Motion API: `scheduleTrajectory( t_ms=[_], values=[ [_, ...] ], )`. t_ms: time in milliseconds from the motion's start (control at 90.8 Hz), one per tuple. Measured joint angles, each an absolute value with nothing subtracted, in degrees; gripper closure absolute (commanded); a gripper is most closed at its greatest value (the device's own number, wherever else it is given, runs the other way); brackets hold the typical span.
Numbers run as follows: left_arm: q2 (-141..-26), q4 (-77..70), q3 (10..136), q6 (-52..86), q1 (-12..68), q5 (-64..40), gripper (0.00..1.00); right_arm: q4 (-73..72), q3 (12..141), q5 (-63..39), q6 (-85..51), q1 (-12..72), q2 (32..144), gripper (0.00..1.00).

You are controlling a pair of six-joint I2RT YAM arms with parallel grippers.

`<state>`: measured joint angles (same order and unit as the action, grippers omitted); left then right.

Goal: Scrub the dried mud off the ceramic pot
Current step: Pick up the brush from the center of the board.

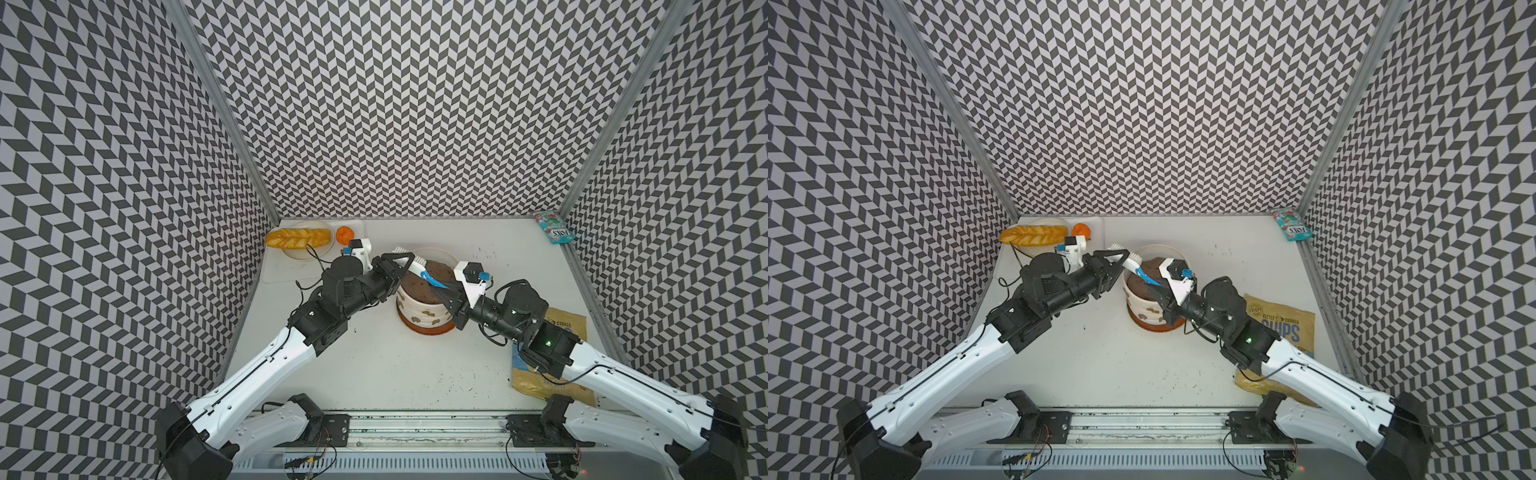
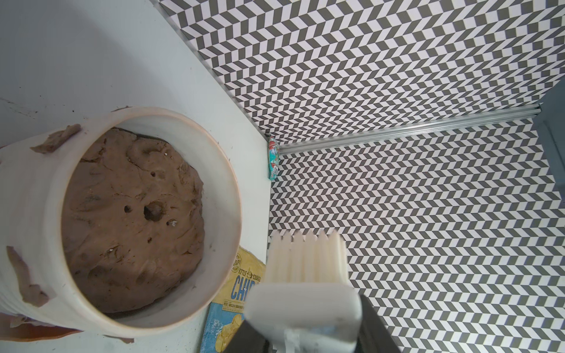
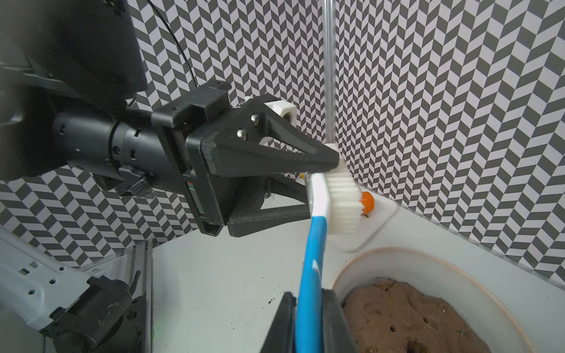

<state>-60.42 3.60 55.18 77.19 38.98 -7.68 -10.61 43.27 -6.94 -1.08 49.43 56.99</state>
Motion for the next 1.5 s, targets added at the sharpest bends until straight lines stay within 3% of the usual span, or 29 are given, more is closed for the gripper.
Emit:
scheduleTrajectory(
  t_ms=[143, 275, 375, 639, 859, 1047, 1300, 1498],
  values=[
    [-60.45, 2.96, 55.16, 77.17, 38.96, -8.21, 0.66, -11.03, 42.78, -6.57, -1.54, 49.65, 56.97, 1.00],
    [-60.47, 2.24, 54.81, 77.32, 38.96, -8.29, 0.71, -12.10, 42.24, -6.17, -2.17, 49.80, 56.82, 0.78],
    [-60.47, 1.80, 54.06, 77.73, 38.98, -8.51, 0.73, -13.78, 41.28, -6.52, -2.94, 50.15, 56.27, 0.71],
    [-60.45, 1.83, 52.84, 78.83, 38.96, -8.73, 0.75, -18.83, 40.29, -6.85, -4.19, 50.35, 55.51, 0.65],
    [-59.99, 1.74, 51.86, 79.94, 38.81, -9.26, 0.75, -19.84, 38.70, -4.82, -4.45, 50.39, 55.20, 0.51],
    [-59.22, 1.34, 51.86, 80.53, 38.76, -9.76, 0.75, -19.86, 38.15, -3.38, -5.02, 50.39, 55.05, 0.51],
    [-59.11, 0.89, 51.86, 80.77, 38.59, -10.15, 0.74, -21.21, 38.15, -4.40, -5.65, 50.39, 55.22, 0.64],
    [-59.11, 0.95, 51.86, 80.49, 38.09, -9.98, 0.74, -22.31, 38.19, -4.97, -5.74, 50.39, 56.64, 0.60]
  ],
)
